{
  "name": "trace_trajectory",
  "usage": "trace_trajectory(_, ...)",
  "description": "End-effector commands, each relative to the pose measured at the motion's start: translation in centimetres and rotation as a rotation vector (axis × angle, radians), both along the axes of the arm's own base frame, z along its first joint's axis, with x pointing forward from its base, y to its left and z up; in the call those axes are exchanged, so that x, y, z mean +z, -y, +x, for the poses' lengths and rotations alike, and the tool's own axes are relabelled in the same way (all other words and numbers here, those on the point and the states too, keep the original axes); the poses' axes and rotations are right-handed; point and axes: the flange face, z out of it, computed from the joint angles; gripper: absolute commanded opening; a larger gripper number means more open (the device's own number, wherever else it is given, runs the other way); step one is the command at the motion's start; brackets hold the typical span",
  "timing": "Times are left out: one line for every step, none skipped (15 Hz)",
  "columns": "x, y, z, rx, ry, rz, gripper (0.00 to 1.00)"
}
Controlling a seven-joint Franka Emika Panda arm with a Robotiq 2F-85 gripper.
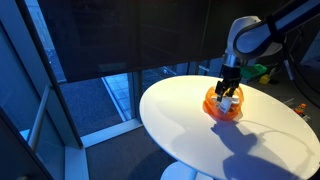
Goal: Remove the roll on stick from the plastic bag and put it on the table
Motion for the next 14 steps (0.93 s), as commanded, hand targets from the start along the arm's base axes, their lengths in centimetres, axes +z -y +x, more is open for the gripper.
trace_trajectory(0.2, -0.9, 0.7, 0.027, -0.037, -0.007, 0.69)
trace_trajectory(0.1, -1.0, 0.7, 0.030, -0.043, -0.009, 0.62)
trace_trajectory(0.2, -1.2, 0.7, 0.032, -0.048, -0.010, 0.52)
trace_trajectory(0.2, -1.3, 0.8, 0.035, -0.051, -0.012, 0.45)
trace_trajectory(0.2, -1.4, 0.8, 0.037, -0.050, -0.016, 0.36)
trace_trajectory(0.4, -1.4, 0.7, 0.038, -0.046, -0.021, 0.27)
trace_trajectory(0.7, -1.4, 0.7, 0.042, -0.039, -0.025, 0.20)
trace_trajectory(1.2, -1.4, 0.7, 0.045, -0.031, -0.028, 0.12)
trace_trajectory(1.8, -1.5, 0.7, 0.045, -0.023, -0.027, 0.10)
trace_trajectory(2.2, -1.6, 0.6, 0.043, -0.021, -0.025, 0.11)
trace_trajectory(2.8, -1.7, 0.5, 0.041, -0.017, -0.021, 0.11)
trace_trajectory(3.3, -1.7, 0.4, 0.040, -0.014, -0.021, 0.11)
trace_trajectory(3.9, -2.0, 0.2, 0.041, -0.009, -0.021, 0.11)
trace_trajectory(4.6, -2.2, 0.1, 0.042, -0.001, -0.021, 0.11)
